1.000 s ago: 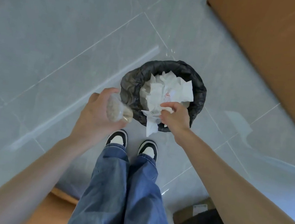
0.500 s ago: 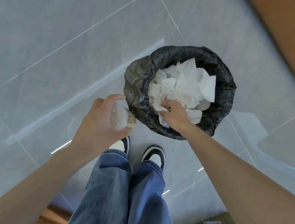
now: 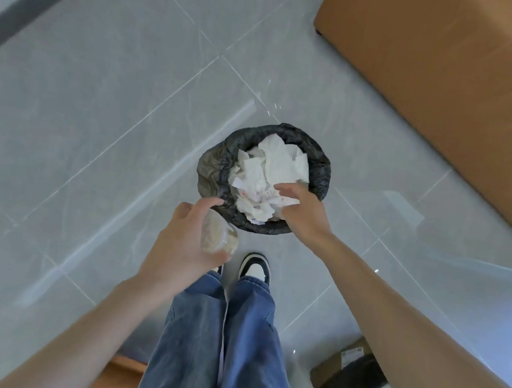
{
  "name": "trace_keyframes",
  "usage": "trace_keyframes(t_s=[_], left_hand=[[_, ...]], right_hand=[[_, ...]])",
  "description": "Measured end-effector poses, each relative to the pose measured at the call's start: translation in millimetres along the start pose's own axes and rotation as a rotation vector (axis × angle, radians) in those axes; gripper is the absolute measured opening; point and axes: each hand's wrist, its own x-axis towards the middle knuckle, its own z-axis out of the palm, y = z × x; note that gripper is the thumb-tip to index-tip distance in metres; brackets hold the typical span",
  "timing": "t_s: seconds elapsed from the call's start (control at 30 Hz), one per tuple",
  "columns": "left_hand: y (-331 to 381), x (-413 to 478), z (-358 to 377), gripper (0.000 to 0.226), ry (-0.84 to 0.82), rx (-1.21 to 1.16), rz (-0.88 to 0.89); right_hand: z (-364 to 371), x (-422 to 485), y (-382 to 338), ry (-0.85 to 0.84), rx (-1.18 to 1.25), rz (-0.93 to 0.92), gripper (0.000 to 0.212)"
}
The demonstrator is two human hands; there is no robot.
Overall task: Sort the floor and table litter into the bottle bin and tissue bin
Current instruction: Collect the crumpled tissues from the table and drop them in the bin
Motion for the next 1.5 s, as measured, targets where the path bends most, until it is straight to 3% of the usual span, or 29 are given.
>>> trace_keyframes(t_s=[0.1,0.2,0.43,0.63,0.8,0.93,1.23,1.4,1.5], left_hand=[[36,-20,-12,0.075,-0.020,0.000,0.058],[69,-38,-20,0.076,-0.050,-0.002,0.107],[131,-64,-8,0.078,-0.224,-0.018,0.177],[172,-84,38,0.082,-0.361,0.103,0.287],[198,-110,100,0.083,-0.525,0.175,0.365],[204,-140,178,0.065,-0.686,0.333,0.400],[171,-213,351,0.046,-1.058,0.613,0.336],[145,-228,421,0.042,-1.044,0.674,0.298],[127,-210,444,0.037,-0.990,0.706,0.286]], right_hand=[[-19,-53,-7,-0.114,0.037,-0.045,0.054],[-28,-106,-7,-0.111,0.039,-0.109,0.063],[-32,-192,1,0.203,0.221,-0.203,0.075],[-37,-234,35,0.490,0.436,-0.134,0.065],[-35,-270,89,0.726,0.519,-0.026,0.064],[-17,-309,159,0.877,0.631,0.153,0.066],[43,-384,309,0.860,0.959,0.472,0.065],[69,-387,390,0.894,1.368,0.736,0.064],[88,-360,436,0.889,1.725,0.830,0.086]])
